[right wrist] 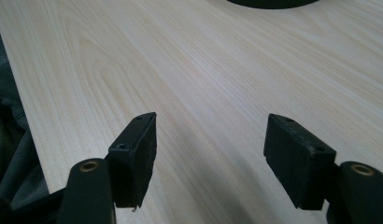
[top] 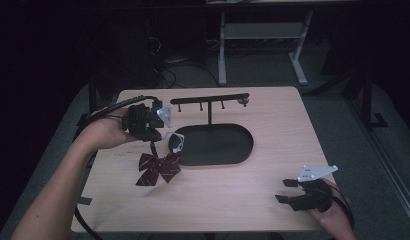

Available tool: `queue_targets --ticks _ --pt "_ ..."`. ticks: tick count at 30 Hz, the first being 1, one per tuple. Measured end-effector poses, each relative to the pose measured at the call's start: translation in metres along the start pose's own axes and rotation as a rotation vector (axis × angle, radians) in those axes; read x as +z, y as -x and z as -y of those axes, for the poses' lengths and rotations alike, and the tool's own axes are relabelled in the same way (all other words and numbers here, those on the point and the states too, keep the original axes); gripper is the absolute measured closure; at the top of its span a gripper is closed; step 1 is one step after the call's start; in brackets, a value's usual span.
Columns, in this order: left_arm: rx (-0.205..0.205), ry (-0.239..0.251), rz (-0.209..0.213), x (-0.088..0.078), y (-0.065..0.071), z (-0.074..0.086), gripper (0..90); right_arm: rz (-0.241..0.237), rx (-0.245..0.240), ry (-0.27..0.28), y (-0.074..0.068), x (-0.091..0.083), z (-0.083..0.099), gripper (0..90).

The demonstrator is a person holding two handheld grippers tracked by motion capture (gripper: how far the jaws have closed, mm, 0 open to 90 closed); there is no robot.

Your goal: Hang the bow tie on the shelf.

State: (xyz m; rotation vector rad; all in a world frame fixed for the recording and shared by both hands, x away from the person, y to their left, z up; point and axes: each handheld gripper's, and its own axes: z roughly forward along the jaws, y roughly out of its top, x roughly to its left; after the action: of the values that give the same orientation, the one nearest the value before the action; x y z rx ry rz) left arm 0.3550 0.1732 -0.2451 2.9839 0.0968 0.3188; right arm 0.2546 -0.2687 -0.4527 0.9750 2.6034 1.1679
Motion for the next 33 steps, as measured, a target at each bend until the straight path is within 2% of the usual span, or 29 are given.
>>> queue_targets --ticks 12,21,28,33 --pt "-0.023 -0.016 0.008 -0.005 -0.018 -0.003 87.4 -0.002 0.005 0.009 0.002 -0.001 0.0 34.1" --pt "-0.02 -0.02 0.008 -0.008 -0.026 -0.009 87.4 -0.005 0.002 0.013 0.002 -0.002 -0.001 34.1" --pt "-0.047 -0.021 0.016 -0.008 -0.038 -0.009 87.4 -0.007 0.004 0.021 0.003 -0.003 -0.001 34.1" --pt "-0.049 -0.027 0.02 -0.009 -0.045 -0.01 87.4 -0.009 0.005 0.026 0.004 -0.004 0.0 34.1"
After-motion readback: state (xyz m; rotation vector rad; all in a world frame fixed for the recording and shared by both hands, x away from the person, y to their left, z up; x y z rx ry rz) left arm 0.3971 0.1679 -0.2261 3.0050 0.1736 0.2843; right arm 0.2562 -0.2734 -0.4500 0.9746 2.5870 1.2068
